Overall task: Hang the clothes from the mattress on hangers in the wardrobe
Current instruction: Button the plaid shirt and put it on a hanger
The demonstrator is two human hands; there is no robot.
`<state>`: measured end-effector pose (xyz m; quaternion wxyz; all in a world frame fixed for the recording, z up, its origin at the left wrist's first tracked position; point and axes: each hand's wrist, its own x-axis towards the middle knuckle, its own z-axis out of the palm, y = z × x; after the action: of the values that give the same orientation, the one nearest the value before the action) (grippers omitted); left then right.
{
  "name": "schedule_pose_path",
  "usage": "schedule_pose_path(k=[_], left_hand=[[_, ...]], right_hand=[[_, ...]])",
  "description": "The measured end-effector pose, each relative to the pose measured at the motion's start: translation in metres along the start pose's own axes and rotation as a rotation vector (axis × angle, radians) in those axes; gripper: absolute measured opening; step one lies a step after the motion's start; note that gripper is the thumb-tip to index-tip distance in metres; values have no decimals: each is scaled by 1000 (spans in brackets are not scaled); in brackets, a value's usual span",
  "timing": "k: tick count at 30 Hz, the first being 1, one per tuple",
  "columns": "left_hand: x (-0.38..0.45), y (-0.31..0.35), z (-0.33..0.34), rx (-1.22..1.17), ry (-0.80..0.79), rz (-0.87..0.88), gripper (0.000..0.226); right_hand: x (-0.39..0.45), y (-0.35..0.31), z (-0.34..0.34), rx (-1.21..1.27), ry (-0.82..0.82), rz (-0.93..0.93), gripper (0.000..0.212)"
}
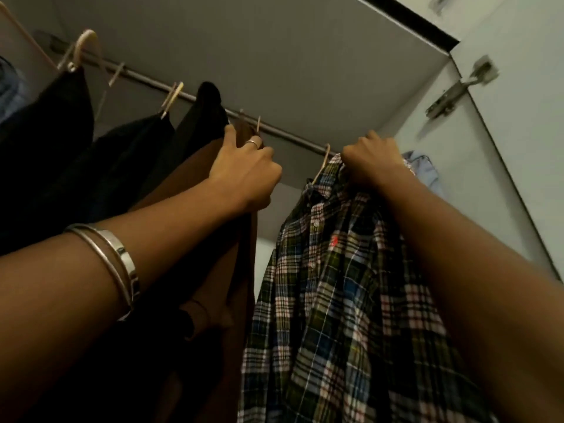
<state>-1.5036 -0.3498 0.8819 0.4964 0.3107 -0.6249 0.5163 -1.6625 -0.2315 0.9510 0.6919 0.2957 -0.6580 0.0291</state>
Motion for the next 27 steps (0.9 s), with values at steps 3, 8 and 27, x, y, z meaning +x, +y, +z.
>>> schedule_pose_path(k=[3,8,27], left_hand=[[-6,4,-8,0,-11,16,26],[-30,1,-29,-9,-59,54,22],[-109,3,-58,-149,-147,66,23]], right_hand=[[-10,4,1,14,-35,-1,31],[-51,10,-3,316,-77,240,58],[-184,-83,-11,1517,-292,466,39]])
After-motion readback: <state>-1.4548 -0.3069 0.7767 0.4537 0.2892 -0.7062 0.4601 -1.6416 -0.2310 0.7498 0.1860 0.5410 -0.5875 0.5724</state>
